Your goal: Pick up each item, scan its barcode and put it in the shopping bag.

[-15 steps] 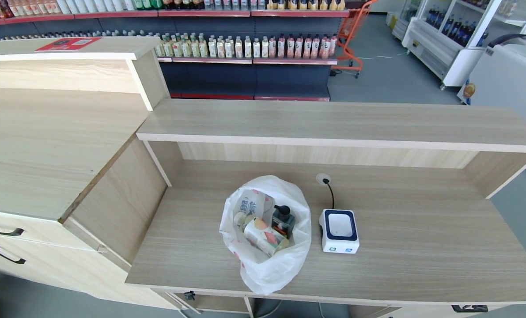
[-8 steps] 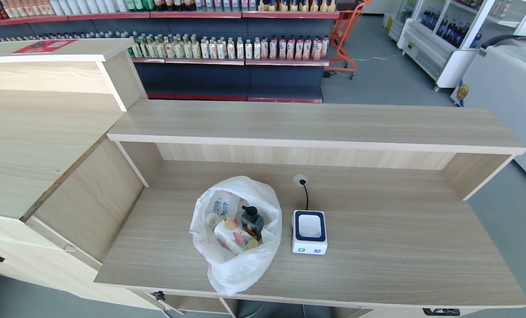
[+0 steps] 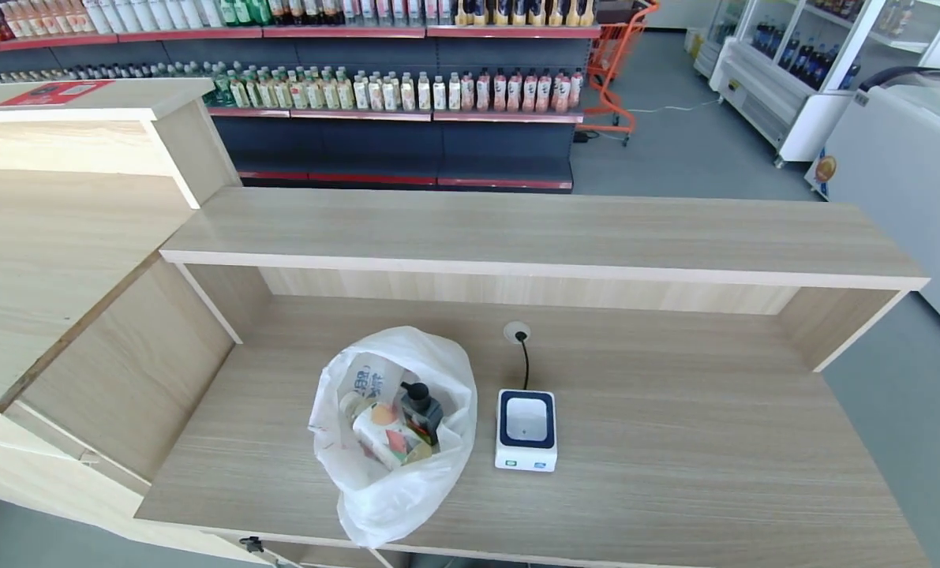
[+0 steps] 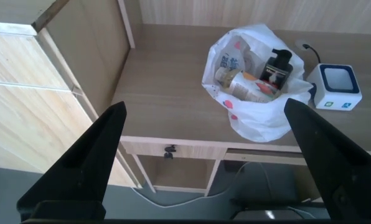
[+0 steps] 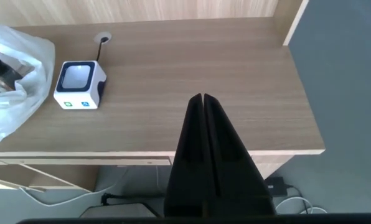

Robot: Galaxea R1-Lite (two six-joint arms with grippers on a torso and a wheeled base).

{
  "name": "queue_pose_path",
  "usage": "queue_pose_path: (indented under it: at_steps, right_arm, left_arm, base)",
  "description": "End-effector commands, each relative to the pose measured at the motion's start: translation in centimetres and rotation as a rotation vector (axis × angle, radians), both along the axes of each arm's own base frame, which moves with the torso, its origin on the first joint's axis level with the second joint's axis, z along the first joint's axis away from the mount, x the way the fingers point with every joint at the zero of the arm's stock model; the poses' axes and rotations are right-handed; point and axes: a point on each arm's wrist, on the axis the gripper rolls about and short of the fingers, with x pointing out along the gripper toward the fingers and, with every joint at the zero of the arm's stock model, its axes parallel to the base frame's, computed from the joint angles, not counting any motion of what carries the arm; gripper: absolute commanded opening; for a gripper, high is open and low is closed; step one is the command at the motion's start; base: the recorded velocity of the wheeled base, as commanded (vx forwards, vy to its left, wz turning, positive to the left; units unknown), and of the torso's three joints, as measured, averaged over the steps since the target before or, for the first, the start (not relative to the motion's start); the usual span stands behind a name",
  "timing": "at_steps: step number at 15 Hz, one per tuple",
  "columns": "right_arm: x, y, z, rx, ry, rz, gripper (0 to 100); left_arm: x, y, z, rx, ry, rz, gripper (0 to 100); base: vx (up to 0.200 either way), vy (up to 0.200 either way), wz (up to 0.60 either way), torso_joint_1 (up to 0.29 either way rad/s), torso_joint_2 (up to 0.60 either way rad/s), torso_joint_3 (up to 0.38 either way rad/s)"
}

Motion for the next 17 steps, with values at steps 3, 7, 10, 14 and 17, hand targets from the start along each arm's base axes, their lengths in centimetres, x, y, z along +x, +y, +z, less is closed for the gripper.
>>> queue_pose_path:
  at_steps: [3, 7, 10, 14, 17]
  right_arm:
    - [0.02, 0.00, 0.04, 0.001, 0.002, 0.000, 0]
    - [0.03, -0.02, 0.02, 0.054, -0.002, -0.008, 0]
    - [0.03, -0.02, 0.02, 0.056, -0.003, -0.008, 0]
    - [0.03, -0.02, 0.02, 0.054, -0.002, -0.008, 0]
    - [0.03, -0.02, 0.01, 0.053, -0.001, -0.008, 0]
  left_arm:
    - [0.00, 0.00, 0.00, -0.003, 0.000, 0.000, 100]
    - [0.00, 0.00, 0.00, -0.003, 0.000, -0.001, 100]
    - [0.00, 0.00, 0.00, -0.003, 0.000, -0.001, 100]
    - [0.00, 0.00, 0.00, -0.003, 0.000, -0.001, 100]
    - [0.00, 0.00, 0.00, -0.003, 0.000, -0.001, 100]
  base:
    - [0.067, 0.000, 0.00, 0.007, 0.00, -0.004]
    - [0.000, 0.000, 0.00, 0.000, 0.00, 0.000]
    - [0.000, 0.000, 0.00, 0.000, 0.00, 0.000]
    - [0.000, 0.000, 0.00, 0.000, 0.00, 0.000]
    - [0.000, 0.000, 0.00, 0.000, 0.00, 0.000]
